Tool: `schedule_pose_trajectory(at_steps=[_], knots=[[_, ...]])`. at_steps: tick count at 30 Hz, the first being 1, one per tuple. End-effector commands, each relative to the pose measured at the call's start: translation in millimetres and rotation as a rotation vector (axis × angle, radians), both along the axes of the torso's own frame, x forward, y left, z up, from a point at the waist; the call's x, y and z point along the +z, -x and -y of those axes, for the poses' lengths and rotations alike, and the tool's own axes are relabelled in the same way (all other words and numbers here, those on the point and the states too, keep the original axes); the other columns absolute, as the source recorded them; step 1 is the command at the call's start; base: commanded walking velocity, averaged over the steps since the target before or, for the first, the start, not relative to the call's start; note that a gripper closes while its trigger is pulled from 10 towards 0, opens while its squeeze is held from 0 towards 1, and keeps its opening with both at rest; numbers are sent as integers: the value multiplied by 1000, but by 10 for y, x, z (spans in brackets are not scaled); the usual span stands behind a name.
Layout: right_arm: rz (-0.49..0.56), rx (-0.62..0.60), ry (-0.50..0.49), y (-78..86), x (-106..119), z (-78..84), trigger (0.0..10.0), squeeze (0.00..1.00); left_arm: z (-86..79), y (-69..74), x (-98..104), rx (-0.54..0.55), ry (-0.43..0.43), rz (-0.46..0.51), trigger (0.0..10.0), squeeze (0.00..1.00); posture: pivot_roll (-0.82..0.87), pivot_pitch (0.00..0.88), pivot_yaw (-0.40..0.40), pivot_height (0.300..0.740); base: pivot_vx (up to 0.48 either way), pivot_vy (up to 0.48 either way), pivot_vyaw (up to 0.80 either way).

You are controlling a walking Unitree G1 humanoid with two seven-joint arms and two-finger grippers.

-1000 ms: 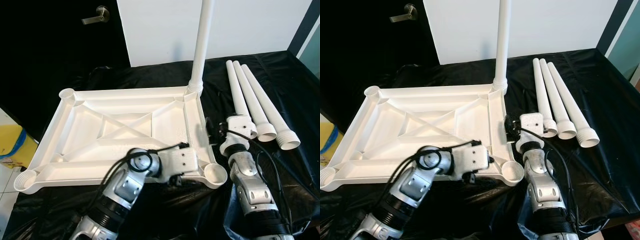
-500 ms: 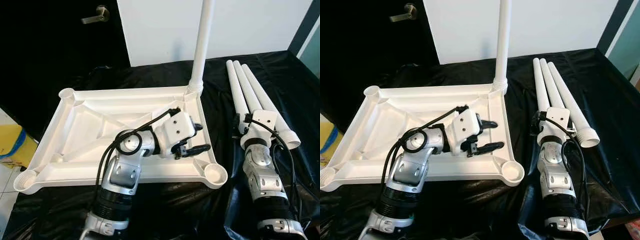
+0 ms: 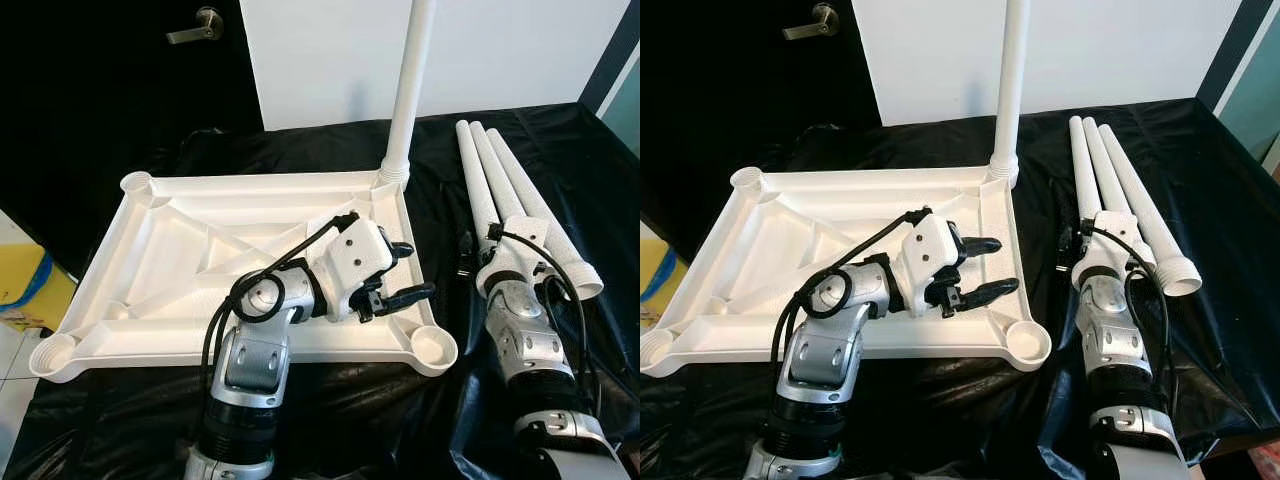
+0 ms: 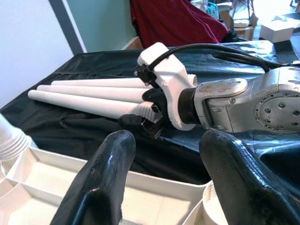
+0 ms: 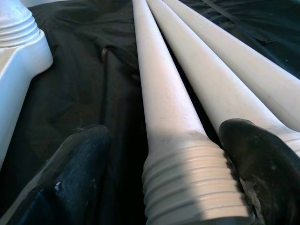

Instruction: Building children table

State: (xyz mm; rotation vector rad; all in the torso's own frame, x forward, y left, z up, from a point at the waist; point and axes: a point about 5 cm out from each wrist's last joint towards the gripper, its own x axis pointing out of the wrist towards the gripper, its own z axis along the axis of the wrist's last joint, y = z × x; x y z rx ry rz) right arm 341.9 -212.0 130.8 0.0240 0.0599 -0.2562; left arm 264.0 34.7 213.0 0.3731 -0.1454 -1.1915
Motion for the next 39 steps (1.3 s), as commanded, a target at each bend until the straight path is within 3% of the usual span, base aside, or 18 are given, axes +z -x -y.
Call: schedule_pose_trajectory(at_steps=[1, 22, 23, 24, 25, 36, 37, 39], knots=[[-39, 23, -15, -14, -66, -32, 10000, 0, -142, -148, 56, 418, 116, 74, 10000, 0, 19, 124, 19, 740, 0, 0, 0], [-81, 48, -110, -160, -98, -179, 10000, 0, -169, -129, 37, 455, 96, 58, 10000, 0, 27, 163, 13, 740, 0, 0, 0], [-81, 55, -124, -167, -105, -204, 4941, 0, -170, -134, 41, 457, 93, 62, 10000, 0, 29, 163, 12, 740, 0, 0, 0], [-81, 55, -124, -167, -105, -204, 4941, 0, -170, -134, 41, 457, 93, 62, 10000, 0, 29, 163, 12, 740, 0, 0, 0], [-83, 70, -155, -175, -121, -260, 0, 0, -183, -148, 57, 469, 89, 72, 10000, 0, 33, 166, 9, 740, 0, 0, 0], [-96, 91, -195, -202, -136, -359, 0, 0, -266, -205, 98, 546, 96, 71, 10000, 0, 45, 170, -6, 740, 0, 0, 0], [-29, 122, -199, -227, -36, -400, 10000, 0, -326, -247, 117, 593, 114, 60, 10000, 0, 58, 165, -28, 740, 0, 0, 0], [28, 146, -201, -243, 50, -431, 10000, 0, -373, -278, 131, 630, 129, 52, 10000, 0, 57, 165, -30, 740, 0, 0, 0]])
